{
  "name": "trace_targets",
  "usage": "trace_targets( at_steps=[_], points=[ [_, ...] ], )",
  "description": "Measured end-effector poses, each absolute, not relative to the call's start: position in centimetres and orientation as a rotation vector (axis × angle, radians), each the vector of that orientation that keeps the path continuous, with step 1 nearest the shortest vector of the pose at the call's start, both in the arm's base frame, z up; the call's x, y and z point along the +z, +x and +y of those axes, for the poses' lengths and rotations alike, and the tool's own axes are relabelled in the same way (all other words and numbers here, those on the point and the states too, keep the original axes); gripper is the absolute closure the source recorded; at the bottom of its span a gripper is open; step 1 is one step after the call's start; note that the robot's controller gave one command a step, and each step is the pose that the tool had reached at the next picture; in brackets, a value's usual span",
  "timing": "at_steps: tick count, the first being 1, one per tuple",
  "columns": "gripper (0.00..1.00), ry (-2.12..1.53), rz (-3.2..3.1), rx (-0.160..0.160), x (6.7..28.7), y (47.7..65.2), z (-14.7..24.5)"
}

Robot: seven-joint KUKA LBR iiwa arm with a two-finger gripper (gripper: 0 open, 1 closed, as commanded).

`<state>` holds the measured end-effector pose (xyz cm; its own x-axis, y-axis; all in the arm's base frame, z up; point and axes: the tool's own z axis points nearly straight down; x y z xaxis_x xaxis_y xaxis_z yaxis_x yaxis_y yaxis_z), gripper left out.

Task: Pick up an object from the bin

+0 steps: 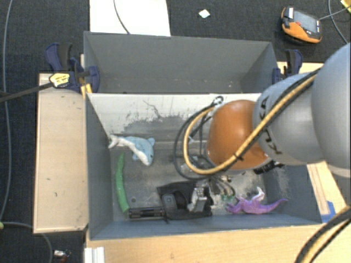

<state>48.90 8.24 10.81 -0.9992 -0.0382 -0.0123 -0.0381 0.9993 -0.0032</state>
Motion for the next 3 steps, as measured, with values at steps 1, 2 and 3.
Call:
trace_targets(
  at_steps=[1,2,3],
  points=[
    [0.00,-0.118,3.133,0.001,7.5,51.4,7.1],
    [0.00,0.177,3.117,0.001,7.1,49.2,7.7],
    [1.00,-0.110,3.129,0.002,7.6,51.5,7.2]
  ],
)
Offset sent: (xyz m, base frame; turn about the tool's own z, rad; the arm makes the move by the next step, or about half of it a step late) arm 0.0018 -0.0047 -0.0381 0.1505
